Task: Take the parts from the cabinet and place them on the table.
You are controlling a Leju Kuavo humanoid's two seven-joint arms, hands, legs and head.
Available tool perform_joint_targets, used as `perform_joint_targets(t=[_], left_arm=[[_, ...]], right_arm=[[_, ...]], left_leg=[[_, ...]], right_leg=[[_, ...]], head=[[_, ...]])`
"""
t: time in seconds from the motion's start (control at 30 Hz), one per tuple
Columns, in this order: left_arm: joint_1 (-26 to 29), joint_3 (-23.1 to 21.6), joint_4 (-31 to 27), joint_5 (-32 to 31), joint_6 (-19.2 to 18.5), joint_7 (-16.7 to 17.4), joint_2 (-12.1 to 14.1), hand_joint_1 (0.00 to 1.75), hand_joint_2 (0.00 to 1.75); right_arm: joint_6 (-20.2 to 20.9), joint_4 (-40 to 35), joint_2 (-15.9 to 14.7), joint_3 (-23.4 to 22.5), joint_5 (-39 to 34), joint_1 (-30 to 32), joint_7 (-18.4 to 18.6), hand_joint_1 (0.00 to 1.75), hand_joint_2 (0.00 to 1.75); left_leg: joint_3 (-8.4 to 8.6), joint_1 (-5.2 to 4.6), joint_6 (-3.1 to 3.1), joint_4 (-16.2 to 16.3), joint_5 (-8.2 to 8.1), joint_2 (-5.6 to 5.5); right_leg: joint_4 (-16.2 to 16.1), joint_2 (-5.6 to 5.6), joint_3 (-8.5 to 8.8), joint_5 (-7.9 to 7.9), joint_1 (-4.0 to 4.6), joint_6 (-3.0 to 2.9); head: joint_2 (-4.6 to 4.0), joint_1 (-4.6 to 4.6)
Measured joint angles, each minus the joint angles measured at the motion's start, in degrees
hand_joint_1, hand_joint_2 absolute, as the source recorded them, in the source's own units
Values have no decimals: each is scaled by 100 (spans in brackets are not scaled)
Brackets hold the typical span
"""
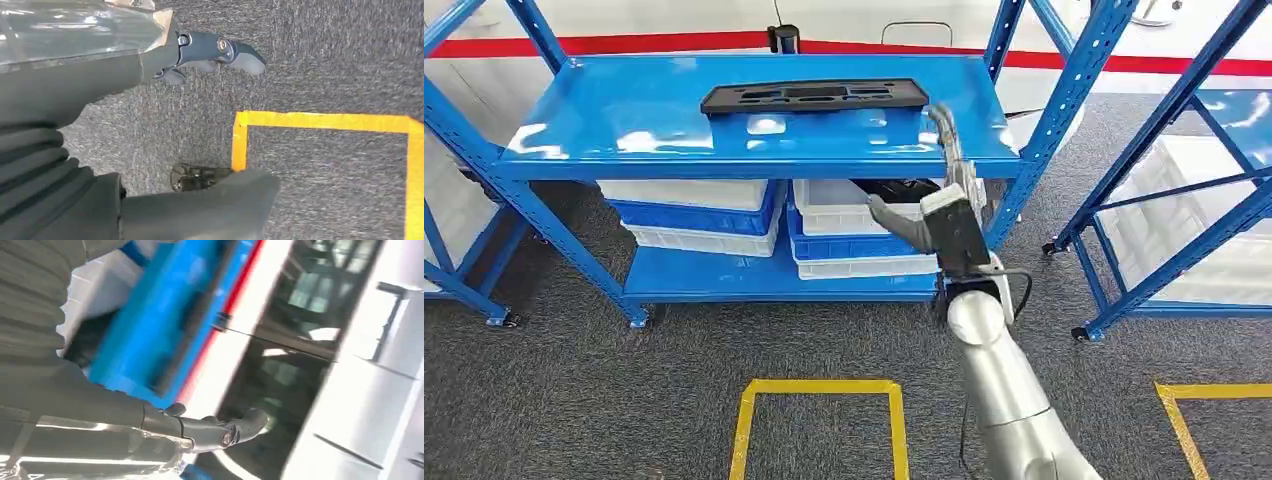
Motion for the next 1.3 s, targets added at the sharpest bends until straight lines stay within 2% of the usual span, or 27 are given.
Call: perform_joint_targets(t=[0.2, 0.3, 0.47, 0.63, 0.77, 0.97, 1.13, 1.3], left_arm=[[1, -113, 37, -207, -11, 181, 2, 0, 0], [2, -157, 46, -299, -17, 256, 2, 0, 0], [7, -188, 48, -319, 31, 291, 9, 0, 0], [40, -188, 48, -260, 42, 103, 28, 0, 0], [46, -188, 50, -234, -24, 83, 33, 0, 0], [40, -186, 50, -177, -133, 284, 42, 0, 0], [30, -186, 50, -175, -162, 301, 57, 0, 0], [12, -186, 50, -175, -170, 339, 68, 0, 0]], right_arm=[[465, -615, 50, 54, 85, -863, 478, 0, 175], [649, -780, 59, 72, 94, -1105, 675, 0, 175], [721, -861, 92, 103, -77, -1343, 824, 0, 175], [752, -850, 186, 222, -238, -1711, 1046, 0, 175], [749, -828, 190, 313, -260, -1765, 1095, 0, 175], [738, -747, 168, 321, -378, -1764, 1108, 0, 175], [741, -627, 166, 321, -470, -1764, 1103, 0, 175], [739, -435, 142, 321, -560, -1776, 970, 0, 175]], left_leg=[[0, 0, 0, 1, 0, -1], [-1, 0, 0, 1, 0, -2], [-5, 0, 0, 1, 0, -1], [-4, 0, 0, 1, 0, -4], [-4, 1, 0, 1, 0, -5], [-4, 0, 0, 2, 0, -4], [-4, 0, 0, 2, 0, -4], [-7, -15, 0, 11, 0, -4]], right_leg=[[0, 0, -1, 0, 0, 0], [0, 0, -1, 0, 0, 0], [0, 0, -1, 0, -1, 0], [0, -1, -1, 0, 1, 0], [0, -1, -2, 0, 1, 0], [0, -1, -2, 0, 0, 0], [0, -1, -3, 0, 0, 0], [-3, -1, -3, 4, -15, 7]], head=[[0, 0], [0, -2], [0, 0], [0, 0], [0, 0], [0, 0], [0, 0], [0, -2]])
